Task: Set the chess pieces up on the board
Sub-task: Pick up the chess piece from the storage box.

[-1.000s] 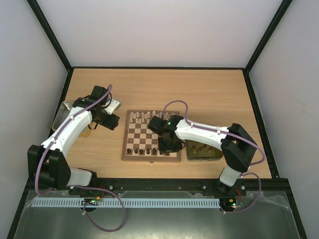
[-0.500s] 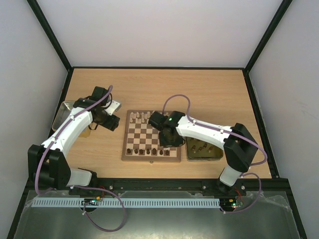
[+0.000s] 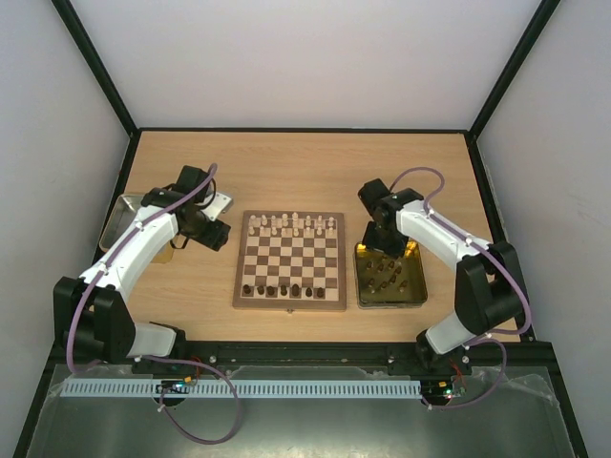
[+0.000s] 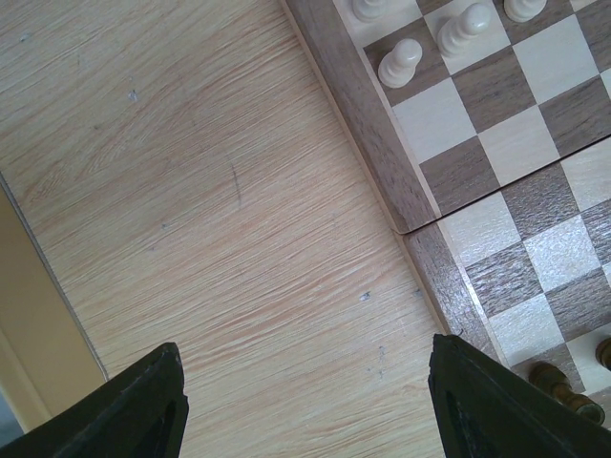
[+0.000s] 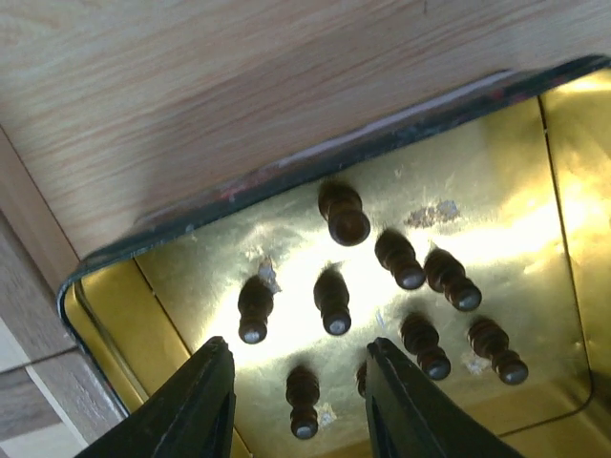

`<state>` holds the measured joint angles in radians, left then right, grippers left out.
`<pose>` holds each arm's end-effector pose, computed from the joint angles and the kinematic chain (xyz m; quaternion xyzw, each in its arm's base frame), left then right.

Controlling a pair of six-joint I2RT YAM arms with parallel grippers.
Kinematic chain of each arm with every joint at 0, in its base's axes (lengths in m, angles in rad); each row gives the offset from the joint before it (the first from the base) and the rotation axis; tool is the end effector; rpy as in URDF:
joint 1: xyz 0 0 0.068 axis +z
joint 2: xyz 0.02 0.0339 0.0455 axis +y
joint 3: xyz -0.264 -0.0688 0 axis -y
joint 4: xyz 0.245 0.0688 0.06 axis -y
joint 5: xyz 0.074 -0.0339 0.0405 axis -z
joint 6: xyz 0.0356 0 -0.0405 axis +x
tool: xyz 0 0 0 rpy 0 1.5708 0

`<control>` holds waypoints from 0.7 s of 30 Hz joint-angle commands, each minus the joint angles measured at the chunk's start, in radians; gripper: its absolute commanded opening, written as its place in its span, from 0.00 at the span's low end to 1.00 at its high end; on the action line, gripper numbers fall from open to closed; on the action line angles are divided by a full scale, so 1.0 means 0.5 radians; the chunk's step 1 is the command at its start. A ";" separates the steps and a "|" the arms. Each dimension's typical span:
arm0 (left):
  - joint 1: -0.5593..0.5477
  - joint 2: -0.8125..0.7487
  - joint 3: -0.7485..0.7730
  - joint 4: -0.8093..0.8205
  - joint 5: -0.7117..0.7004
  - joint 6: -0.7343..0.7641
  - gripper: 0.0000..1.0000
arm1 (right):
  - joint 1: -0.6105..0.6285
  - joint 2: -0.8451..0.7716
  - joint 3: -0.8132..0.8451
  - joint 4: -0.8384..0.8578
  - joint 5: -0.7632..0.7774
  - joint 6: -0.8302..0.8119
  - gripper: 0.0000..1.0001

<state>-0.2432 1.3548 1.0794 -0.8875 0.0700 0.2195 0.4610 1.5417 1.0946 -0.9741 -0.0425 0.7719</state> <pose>0.2507 -0.0648 0.2620 0.2313 0.9510 -0.0367 0.2020 0.2461 0.1239 0.2172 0.1528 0.9852 0.0605 0.0487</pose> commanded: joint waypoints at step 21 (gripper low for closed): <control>-0.014 0.004 -0.013 -0.013 -0.030 -0.013 0.69 | -0.331 0.241 -0.126 0.358 -0.150 -0.184 0.31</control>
<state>-0.2478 1.3548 1.0794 -0.8845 0.0654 0.2195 0.2985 1.6440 1.0489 -0.8246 -0.1215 0.6937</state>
